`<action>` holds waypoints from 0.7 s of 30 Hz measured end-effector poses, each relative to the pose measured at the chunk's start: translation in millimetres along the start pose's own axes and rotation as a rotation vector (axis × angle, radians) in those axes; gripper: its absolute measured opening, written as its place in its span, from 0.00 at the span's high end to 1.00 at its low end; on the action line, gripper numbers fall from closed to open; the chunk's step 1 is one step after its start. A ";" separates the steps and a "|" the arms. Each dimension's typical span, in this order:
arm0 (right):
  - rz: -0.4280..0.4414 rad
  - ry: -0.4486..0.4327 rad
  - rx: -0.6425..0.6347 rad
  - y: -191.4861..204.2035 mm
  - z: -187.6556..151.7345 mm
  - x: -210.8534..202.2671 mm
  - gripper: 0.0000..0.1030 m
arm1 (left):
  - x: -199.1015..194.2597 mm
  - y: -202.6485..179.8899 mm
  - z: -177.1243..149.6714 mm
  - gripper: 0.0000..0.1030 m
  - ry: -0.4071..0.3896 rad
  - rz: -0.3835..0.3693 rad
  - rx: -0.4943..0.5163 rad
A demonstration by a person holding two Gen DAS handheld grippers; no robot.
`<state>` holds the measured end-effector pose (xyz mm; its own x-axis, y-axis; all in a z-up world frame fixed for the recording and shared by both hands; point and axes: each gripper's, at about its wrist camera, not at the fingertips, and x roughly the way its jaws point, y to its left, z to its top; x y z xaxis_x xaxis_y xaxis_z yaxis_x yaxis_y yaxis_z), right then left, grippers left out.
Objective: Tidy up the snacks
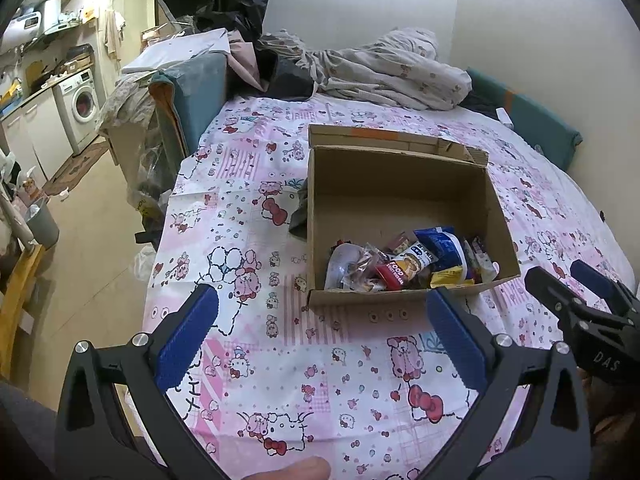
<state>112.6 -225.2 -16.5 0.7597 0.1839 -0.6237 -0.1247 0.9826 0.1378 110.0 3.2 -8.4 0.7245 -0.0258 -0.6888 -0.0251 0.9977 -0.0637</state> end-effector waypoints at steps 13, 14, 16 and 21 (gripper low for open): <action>0.004 0.003 0.005 -0.4 -1.0 1.0 0.00 | -1.1 1.5 0.3 0.00 -0.001 -0.005 -0.015; 0.005 0.004 0.007 -0.5 -1.1 1.3 0.00 | -0.9 2.1 0.6 0.00 0.000 -0.006 -0.016; 0.004 0.003 0.006 0.9 -1.2 1.0 0.00 | -0.9 2.2 0.6 0.00 -0.001 -0.005 -0.017; 0.005 0.003 0.007 0.8 -1.2 0.8 0.00 | -0.2 3.4 1.0 0.00 0.006 -0.008 -0.021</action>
<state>112.3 -224.3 -17.9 0.7570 0.1891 -0.6254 -0.1240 0.9814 0.1466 110.4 6.6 -7.7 0.7207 -0.0339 -0.6924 -0.0341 0.9959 -0.0842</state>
